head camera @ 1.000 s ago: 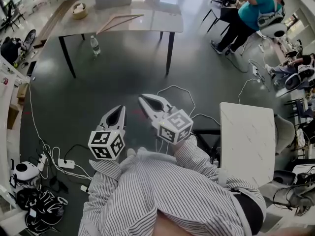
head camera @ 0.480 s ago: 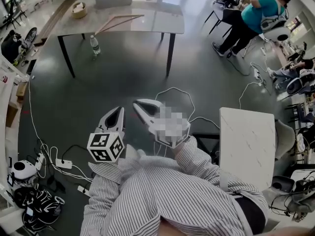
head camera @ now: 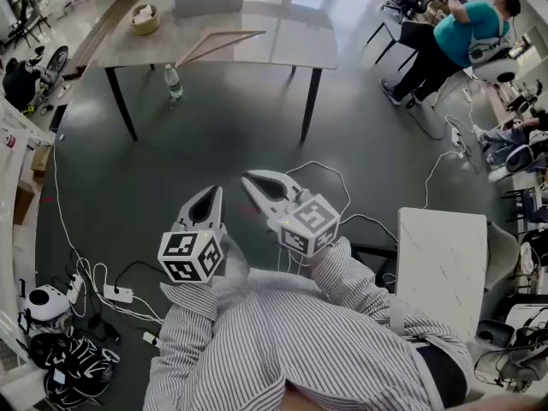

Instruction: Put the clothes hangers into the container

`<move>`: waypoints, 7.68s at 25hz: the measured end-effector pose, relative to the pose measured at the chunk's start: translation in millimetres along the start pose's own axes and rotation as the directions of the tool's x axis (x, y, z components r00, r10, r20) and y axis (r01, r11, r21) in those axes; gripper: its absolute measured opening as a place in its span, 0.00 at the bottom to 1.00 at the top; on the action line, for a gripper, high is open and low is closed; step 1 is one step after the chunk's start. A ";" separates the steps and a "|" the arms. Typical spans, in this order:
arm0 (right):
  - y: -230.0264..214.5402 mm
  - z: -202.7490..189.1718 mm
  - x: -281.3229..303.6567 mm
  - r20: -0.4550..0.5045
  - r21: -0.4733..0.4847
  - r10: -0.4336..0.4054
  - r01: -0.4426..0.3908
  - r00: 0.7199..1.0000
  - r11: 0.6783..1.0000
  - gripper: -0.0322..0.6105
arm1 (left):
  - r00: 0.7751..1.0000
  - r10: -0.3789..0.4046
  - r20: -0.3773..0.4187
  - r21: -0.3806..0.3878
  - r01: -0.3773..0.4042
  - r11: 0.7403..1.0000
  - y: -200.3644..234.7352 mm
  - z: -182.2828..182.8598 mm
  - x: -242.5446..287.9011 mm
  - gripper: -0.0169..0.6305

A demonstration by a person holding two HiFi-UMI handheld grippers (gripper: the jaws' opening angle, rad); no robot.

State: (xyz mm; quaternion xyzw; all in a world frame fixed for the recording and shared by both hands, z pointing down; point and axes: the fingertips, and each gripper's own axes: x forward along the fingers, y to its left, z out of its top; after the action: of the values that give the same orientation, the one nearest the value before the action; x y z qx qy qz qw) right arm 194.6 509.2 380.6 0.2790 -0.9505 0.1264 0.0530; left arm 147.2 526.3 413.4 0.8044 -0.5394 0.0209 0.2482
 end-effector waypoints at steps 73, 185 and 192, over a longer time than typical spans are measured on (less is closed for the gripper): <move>-377.5 145.2 459.7 -0.080 -0.001 0.130 -0.130 0.988 0.991 0.08 | 0.992 0.122 -0.015 -0.010 -0.122 0.992 329.2 270.6 426.4 0.04; -362.1 -106.8 571.4 -0.759 -0.582 -0.082 -0.615 0.646 0.533 0.17 | 0.944 0.124 -0.304 -0.405 -0.247 0.880 462.2 94.8 429.8 0.04; -358.4 -109.7 571.6 -0.747 -0.603 -0.097 -0.609 0.658 0.516 0.17 | 0.944 0.121 -0.306 -0.411 -0.245 0.878 464.3 91.0 426.4 0.04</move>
State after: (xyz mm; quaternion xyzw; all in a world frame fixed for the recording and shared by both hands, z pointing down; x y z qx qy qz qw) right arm -86.6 -47.9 659.6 -0.0094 -0.8286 -0.2276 0.5114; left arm -103.9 -14.6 637.2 0.6609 -0.5649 0.0308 0.4931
